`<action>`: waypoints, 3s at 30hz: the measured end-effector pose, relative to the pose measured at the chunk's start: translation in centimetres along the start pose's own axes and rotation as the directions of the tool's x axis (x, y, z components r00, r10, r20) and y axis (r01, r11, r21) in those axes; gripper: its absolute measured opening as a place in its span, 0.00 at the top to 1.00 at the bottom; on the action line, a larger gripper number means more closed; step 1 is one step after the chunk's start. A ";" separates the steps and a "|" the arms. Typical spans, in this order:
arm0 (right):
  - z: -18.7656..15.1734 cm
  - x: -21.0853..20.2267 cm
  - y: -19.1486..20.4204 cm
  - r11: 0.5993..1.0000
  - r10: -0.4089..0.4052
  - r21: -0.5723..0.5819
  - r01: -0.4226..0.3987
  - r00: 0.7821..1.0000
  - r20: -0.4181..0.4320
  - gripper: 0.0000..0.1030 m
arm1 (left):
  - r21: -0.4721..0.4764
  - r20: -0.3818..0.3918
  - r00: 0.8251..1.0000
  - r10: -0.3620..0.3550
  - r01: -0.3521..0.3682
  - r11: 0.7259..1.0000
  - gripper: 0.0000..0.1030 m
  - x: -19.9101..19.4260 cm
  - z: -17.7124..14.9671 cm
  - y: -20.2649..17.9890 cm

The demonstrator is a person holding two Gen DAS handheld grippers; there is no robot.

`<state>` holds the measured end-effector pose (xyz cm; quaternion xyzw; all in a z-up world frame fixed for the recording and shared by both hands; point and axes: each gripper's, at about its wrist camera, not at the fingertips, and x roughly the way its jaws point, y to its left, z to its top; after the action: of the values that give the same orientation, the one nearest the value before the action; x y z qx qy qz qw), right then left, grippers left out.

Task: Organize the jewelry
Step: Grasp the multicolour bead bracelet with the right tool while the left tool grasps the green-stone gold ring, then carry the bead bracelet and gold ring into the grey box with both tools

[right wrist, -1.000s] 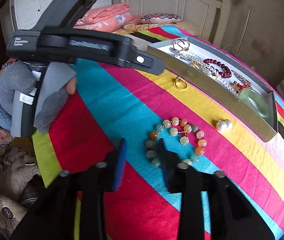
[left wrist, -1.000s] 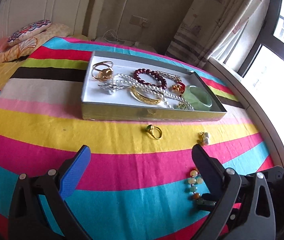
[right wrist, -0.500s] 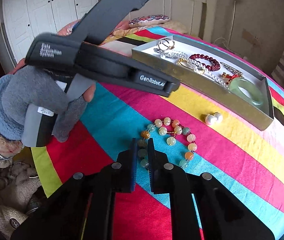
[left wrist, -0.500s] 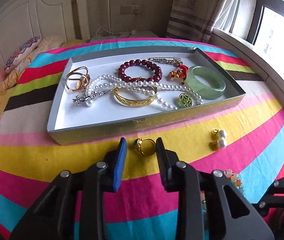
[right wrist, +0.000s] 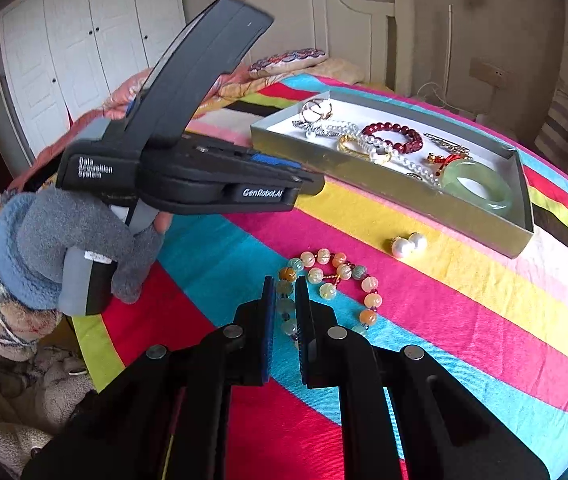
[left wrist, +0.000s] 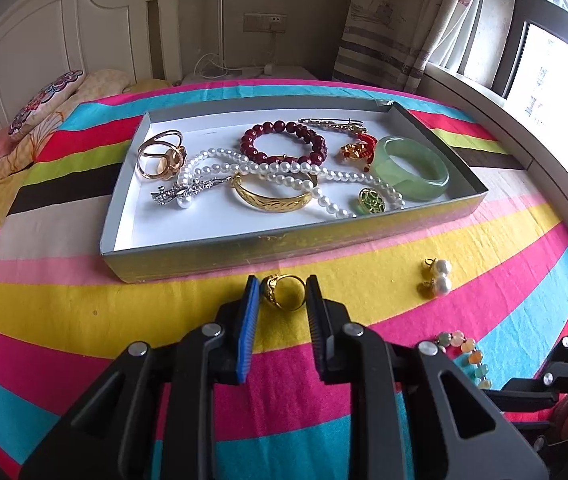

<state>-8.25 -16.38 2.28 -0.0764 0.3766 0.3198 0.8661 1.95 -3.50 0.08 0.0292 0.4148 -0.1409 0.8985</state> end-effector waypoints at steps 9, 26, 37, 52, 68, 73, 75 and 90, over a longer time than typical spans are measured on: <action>-0.1 -2.0 -2.1 0.991 0.064 0.110 -0.076 0.992 0.110 0.91 | -0.006 0.003 1.000 0.003 -0.003 1.000 0.78 -0.2 -0.1 0.2; 0.9 -4.8 -4.4 0.955 0.145 0.214 -0.204 0.955 0.260 0.91 | 0.027 0.034 0.999 0.023 -0.024 0.999 0.78 -1.3 -0.4 -0.6; 2.2 -7.7 -4.3 0.963 0.121 0.191 -0.190 0.938 0.325 0.91 | -0.007 0.103 0.995 -0.014 0.015 1.000 0.78 -5.1 -0.9 -0.4; 3.6 -8.3 -5.1 0.968 0.049 0.216 -0.130 0.937 0.347 0.91 | -0.093 0.227 0.974 -0.025 0.047 0.995 0.78 -11.4 -1.6 1.9; 9.7 -8.5 -7.3 0.978 -0.042 0.205 -0.039 0.925 0.379 0.91 | -0.036 0.220 0.975 -0.031 0.040 0.999 0.77 -9.4 4.9 1.1; 11.5 -6.5 -8.5 0.974 -0.069 0.227 -0.012 0.934 0.349 0.91 | -0.079 0.161 0.986 -0.030 0.043 0.996 0.77 -5.9 8.7 3.1; 12.1 -5.5 -9.3 0.970 -0.075 0.241 -0.008 0.940 0.333 0.91 | -0.105 0.140 0.990 -0.032 0.047 0.993 0.77 -4.3 10.1 3.8; 16.0 2.4 -12.6 0.951 -0.098 0.307 0.028 0.972 0.215 0.91 | -0.194 0.009 0.999 0.051 -0.048 0.980 0.77 5.8 14.5 6.6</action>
<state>10.34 -19.06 10.52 0.0818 0.3167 0.2373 0.9147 18.00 -0.92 4.77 -0.0489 0.4195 -0.0776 0.9031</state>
